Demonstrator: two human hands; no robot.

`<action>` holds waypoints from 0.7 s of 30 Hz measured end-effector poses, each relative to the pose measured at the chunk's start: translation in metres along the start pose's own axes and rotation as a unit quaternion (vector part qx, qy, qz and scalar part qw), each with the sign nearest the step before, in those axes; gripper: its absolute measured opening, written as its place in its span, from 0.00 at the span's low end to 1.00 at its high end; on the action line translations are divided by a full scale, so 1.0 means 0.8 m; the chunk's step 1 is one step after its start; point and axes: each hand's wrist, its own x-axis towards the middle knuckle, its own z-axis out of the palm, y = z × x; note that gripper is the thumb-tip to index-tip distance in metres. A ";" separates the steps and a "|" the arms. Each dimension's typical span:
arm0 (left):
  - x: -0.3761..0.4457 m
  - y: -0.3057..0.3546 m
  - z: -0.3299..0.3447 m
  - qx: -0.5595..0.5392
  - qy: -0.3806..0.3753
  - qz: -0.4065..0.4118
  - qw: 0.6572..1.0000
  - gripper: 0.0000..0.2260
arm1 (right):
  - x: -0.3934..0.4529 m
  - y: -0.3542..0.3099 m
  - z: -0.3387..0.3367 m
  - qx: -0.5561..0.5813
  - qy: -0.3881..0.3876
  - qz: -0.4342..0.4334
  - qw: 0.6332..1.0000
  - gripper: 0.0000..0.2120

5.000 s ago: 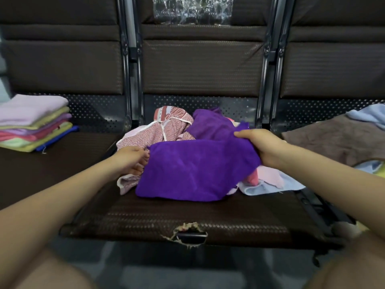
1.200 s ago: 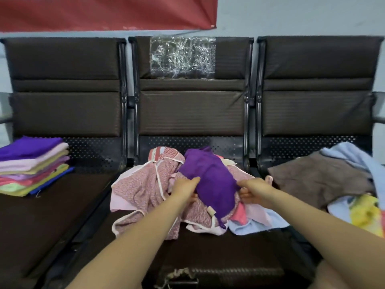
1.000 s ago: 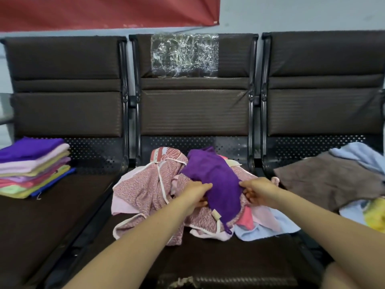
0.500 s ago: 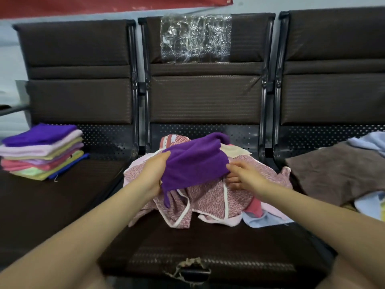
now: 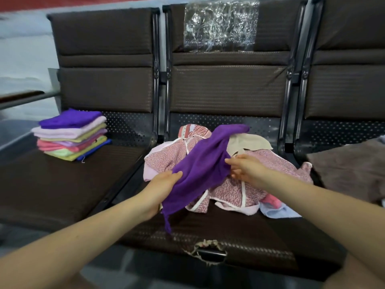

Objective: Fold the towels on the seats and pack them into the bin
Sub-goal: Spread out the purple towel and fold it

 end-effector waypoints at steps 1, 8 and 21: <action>-0.001 0.002 0.003 0.003 -0.008 0.002 1.000 0.08 | 0.003 0.000 0.001 0.008 0.020 -0.010 1.000 0.11; -0.004 0.003 0.010 0.037 0.001 0.014 0.999 0.09 | 0.016 0.002 0.014 -0.043 0.058 -0.036 0.997 0.13; 0.011 0.011 -0.005 -0.035 0.066 0.072 0.995 0.09 | -0.111 -0.056 -0.072 -0.353 0.149 -0.147 0.912 0.10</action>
